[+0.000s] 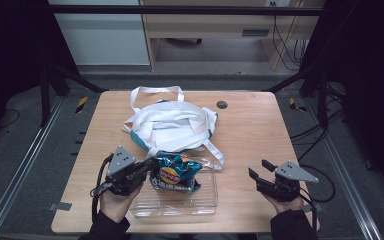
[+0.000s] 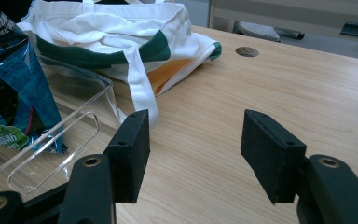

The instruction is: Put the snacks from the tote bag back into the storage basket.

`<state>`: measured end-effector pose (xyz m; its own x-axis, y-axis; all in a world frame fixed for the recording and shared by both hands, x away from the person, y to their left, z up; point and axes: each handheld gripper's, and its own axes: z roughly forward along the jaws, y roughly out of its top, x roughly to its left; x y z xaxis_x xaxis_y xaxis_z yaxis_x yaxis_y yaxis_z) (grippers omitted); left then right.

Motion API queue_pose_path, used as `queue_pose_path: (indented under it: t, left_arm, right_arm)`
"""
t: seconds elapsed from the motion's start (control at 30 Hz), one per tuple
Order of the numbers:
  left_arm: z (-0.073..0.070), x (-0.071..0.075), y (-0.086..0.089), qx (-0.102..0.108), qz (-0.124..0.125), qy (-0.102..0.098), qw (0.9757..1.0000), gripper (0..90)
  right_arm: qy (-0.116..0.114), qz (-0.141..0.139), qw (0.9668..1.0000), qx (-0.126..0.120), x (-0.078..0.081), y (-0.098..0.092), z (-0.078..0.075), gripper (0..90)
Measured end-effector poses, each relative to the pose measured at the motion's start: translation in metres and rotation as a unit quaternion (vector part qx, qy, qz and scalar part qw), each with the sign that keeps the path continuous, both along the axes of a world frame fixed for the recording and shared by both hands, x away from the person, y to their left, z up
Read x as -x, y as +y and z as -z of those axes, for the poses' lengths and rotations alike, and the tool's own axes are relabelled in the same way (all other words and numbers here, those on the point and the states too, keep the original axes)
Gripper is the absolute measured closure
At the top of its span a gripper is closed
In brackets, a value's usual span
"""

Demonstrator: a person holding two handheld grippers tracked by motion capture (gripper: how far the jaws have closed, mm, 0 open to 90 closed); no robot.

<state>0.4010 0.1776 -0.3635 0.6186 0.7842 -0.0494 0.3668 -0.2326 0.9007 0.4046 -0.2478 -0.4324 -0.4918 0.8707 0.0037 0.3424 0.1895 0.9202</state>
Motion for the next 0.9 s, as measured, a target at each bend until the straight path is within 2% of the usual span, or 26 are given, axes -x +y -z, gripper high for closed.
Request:
queue_pose_path:
  t: [0.13,0.23,0.47,0.57,0.67,0.8,0.9]
  left_arm:
    - [0.0025,-0.0005,0.0011,0.013,-0.001,-0.009,0.9999,87.7]
    - [0.0031,-0.0005,0.0024,0.029,-0.001,-0.016,0.9994,81.0]
    - [0.0018,0.0023,0.0040,0.044,0.005,-0.043,0.9981,76.4]
    - [0.0025,0.0030,0.0030,0.045,0.006,-0.056,0.9974,78.2]
    - [0.0027,0.0027,0.0024,0.042,0.006,-0.063,0.9971,86.3]
    - [0.0015,0.0044,0.0000,0.047,-0.001,-0.063,0.9969,89.3]
    - [-0.0008,0.0074,-0.0038,0.050,-0.011,-0.050,0.9974,90.0]
  right_arm:
    - [0.000,0.000,1.0000,0.001,-0.0003,-0.0002,0.0001,41.8]
    - [0.000,0.001,1.0000,0.001,-0.0004,-0.0005,0.0001,41.8]
    - [0.001,0.000,1.0000,0.001,-0.0004,-0.0007,0.0001,41.8]
    - [0.002,0.001,1.0000,0.000,-0.0003,-0.0006,0.0000,41.8]
    - [0.002,0.000,1.0000,0.000,-0.0003,-0.0006,0.0000,42.0]
    - [0.002,0.001,1.0000,0.000,-0.0007,-0.0010,0.0002,42.0]
    - [0.002,0.002,1.0000,-0.002,-0.0005,-0.0015,0.0000,42.0]
